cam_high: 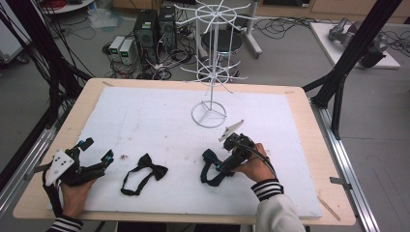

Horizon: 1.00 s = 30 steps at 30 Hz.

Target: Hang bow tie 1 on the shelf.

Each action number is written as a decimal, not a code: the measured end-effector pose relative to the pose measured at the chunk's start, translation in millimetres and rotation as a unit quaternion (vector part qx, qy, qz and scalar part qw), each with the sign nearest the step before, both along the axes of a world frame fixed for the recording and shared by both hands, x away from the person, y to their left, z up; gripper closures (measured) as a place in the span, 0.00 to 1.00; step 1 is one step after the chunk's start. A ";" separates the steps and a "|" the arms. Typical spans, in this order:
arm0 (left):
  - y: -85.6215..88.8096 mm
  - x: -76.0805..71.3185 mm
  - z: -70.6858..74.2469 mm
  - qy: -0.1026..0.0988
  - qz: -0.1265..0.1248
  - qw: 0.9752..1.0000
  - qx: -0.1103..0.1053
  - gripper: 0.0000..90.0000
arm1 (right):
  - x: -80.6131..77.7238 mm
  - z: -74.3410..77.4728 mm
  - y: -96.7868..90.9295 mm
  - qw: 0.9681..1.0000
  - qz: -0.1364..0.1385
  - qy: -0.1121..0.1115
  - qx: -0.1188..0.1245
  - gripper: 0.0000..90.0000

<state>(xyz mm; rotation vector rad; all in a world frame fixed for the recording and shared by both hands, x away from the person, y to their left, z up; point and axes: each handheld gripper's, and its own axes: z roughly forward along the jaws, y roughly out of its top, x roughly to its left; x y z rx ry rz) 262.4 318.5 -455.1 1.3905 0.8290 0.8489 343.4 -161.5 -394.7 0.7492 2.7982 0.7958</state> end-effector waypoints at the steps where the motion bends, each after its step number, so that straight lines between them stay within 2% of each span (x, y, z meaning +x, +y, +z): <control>1: 0.0 0.0 0.0 0.000 0.000 1.000 0.000 0.15 | 0.2 -1.1 0.7 1.000 -0.003 0.001 -0.003 0.21; 4: 0.0 0.0 0.0 0.000 0.000 1.000 0.001 0.15 | 1.3 -5.4 2.1 1.000 -0.009 0.007 0.000 0.21; 11: 0.0 0.0 0.1 0.000 0.000 1.000 0.001 0.16 | 1.4 -11.3 8.5 1.000 -0.002 0.019 -0.018 0.22; 13: -0.1 0.0 0.0 0.000 0.000 1.000 0.001 0.16 | 1.7 -12.8 10.4 0.999 0.003 0.027 -0.024 0.30; 20: -0.1 -0.1 0.0 0.000 0.000 1.000 0.001 0.16 | 2.9 -15.8 12.1 0.998 0.008 0.041 -0.037 0.42; 23: -0.1 0.0 0.0 -0.001 0.000 1.000 0.000 0.16 | 3.2 -16.4 12.4 0.998 0.009 0.040 -0.039 0.46; 25: -0.1 0.0 0.0 -0.001 0.000 1.000 0.000 0.16 | 3.4 -17.2 13.0 0.998 0.010 0.040 -0.046 0.52; 30: -0.2 0.0 0.0 -0.001 0.000 1.000 0.000 0.16 | 3.6 -17.9 13.8 0.998 0.009 0.042 -0.050 0.58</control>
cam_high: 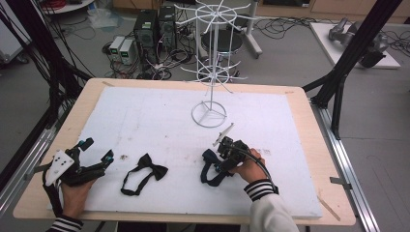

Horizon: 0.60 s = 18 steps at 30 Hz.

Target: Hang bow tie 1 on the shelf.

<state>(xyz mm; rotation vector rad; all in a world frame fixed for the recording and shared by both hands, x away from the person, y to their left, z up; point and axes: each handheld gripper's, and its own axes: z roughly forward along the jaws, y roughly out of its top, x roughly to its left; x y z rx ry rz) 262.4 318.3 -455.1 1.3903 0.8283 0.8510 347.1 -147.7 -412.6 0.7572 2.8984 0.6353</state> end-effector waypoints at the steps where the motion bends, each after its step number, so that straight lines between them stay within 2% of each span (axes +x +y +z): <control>1: 0.0 0.0 0.0 0.000 0.000 1.000 0.000 0.16 | 0.1 -0.2 0.4 1.000 0.000 0.001 -0.001 0.60; 8: 0.0 0.0 0.0 0.000 0.000 1.000 0.000 0.16 | 0.3 -1.6 2.7 1.000 0.007 0.007 -0.007 0.69; 9: 0.0 0.0 0.0 0.000 0.000 1.000 0.000 0.16 | 0.1 -1.7 3.7 1.000 0.007 0.008 -0.011 0.76; 12: 0.0 0.0 0.0 0.000 0.000 1.000 0.000 0.16 | 0.0 -1.3 4.3 1.000 0.007 0.008 -0.015 0.82; 18: 0.0 0.0 0.0 0.000 0.000 1.000 0.000 0.16 | -0.1 -0.5 4.5 1.000 0.010 0.004 -0.017 0.83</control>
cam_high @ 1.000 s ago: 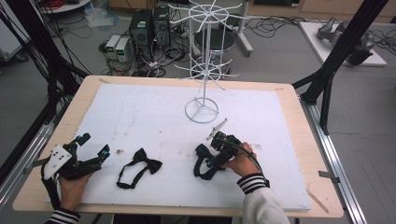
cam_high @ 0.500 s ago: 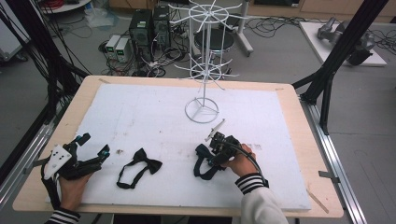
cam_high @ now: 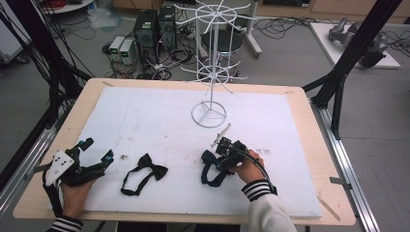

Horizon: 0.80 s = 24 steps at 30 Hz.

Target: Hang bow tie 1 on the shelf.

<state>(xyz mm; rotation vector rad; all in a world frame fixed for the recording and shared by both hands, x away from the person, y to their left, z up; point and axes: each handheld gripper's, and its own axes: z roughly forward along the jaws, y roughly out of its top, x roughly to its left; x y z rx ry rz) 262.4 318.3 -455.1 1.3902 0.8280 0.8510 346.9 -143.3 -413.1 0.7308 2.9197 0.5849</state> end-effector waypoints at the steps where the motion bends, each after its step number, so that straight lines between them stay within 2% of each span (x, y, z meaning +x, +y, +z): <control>1: 0.0 0.0 0.0 0.000 0.000 1.000 0.000 0.16 | 0.2 0.0 -0.3 1.000 0.001 0.000 0.001 0.83; 11: 0.0 -0.1 0.0 0.000 0.000 1.000 0.001 0.16 | -1.6 3.4 -1.7 1.000 0.000 -0.008 0.011 0.83; 16: 0.0 -0.1 0.0 0.000 0.000 1.000 0.000 0.16 | -2.4 8.2 -4.0 0.999 -0.003 -0.012 0.037 0.83; 18: 0.0 -0.1 0.1 0.001 0.000 1.000 0.000 0.16 | -2.5 9.2 -4.9 0.999 -0.002 -0.015 0.040 0.83; 21: 0.0 -0.1 0.0 0.001 0.000 1.000 0.000 0.16 | -3.5 14.5 -8.9 0.998 -0.016 -0.023 0.061 0.83; 24: 0.0 -0.1 0.0 0.001 0.000 1.000 0.000 0.16 | -4.1 17.4 -10.6 0.997 -0.016 -0.033 0.069 0.83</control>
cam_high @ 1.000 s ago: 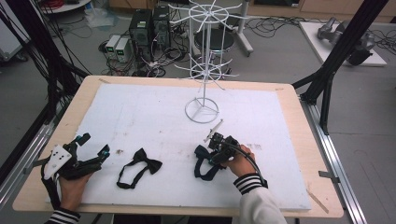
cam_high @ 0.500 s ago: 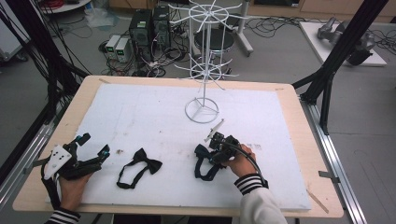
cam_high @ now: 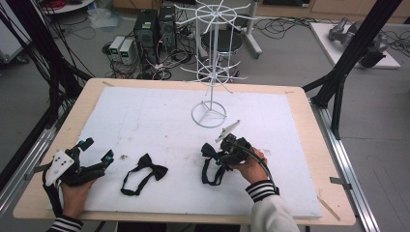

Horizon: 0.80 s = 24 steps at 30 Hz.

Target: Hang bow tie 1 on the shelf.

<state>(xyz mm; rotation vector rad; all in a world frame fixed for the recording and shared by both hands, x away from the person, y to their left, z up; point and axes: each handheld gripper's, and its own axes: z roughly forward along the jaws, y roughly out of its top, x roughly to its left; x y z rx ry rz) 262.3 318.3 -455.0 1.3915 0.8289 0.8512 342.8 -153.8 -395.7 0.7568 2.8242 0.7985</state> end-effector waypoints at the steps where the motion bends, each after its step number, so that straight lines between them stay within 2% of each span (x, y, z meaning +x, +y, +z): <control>1: -0.1 0.0 0.0 0.000 0.000 1.000 0.000 0.16 | -0.4 1.3 -0.8 1.000 0.002 -0.003 0.005 0.83; 5: -0.1 0.0 0.0 0.000 0.000 1.000 0.000 0.16 | -3.0 5.8 -2.0 1.000 -0.001 -0.021 0.018 0.83; 6: -0.2 0.0 0.0 -0.001 0.000 1.000 0.000 0.16 | -4.0 8.3 -2.8 0.999 -0.004 -0.026 0.028 0.83; 8: -0.2 0.0 -0.1 -0.001 0.000 1.000 0.000 0.16 | -4.3 10.6 -4.4 0.999 -0.012 -0.028 0.045 0.83; 9: -0.1 0.0 0.0 0.000 0.000 1.000 0.000 0.16 | -4.3 10.6 -4.4 0.999 -0.012 -0.028 0.045 0.83; 10: -0.1 0.0 0.0 0.000 0.000 1.000 0.000 0.16 | -5.4 13.4 -6.1 0.997 -0.029 -0.025 0.063 0.83; 11: -0.1 -0.1 0.0 0.000 0.000 1.000 0.000 0.16 | -5.4 13.4 -6.1 0.997 -0.029 -0.025 0.063 0.83; 14: -0.1 -0.1 0.0 0.000 0.000 1.000 0.001 0.16 | -4.4 16.9 -10.2 0.995 -0.037 -0.038 0.085 0.83; 20: -0.1 0.0 0.0 -0.001 0.000 1.000 0.000 0.16 | -5.5 24.8 -16.1 0.991 -0.052 -0.065 0.107 0.83; 23: -0.2 0.0 0.0 -0.001 0.000 1.000 0.000 0.16 | -6.6 28.7 -19.0 0.988 -0.061 -0.080 0.119 0.83; 24: -0.1 -0.1 0.0 0.000 0.000 1.000 0.001 0.16 | -7.2 31.4 -21.4 0.985 -0.068 -0.091 0.126 0.83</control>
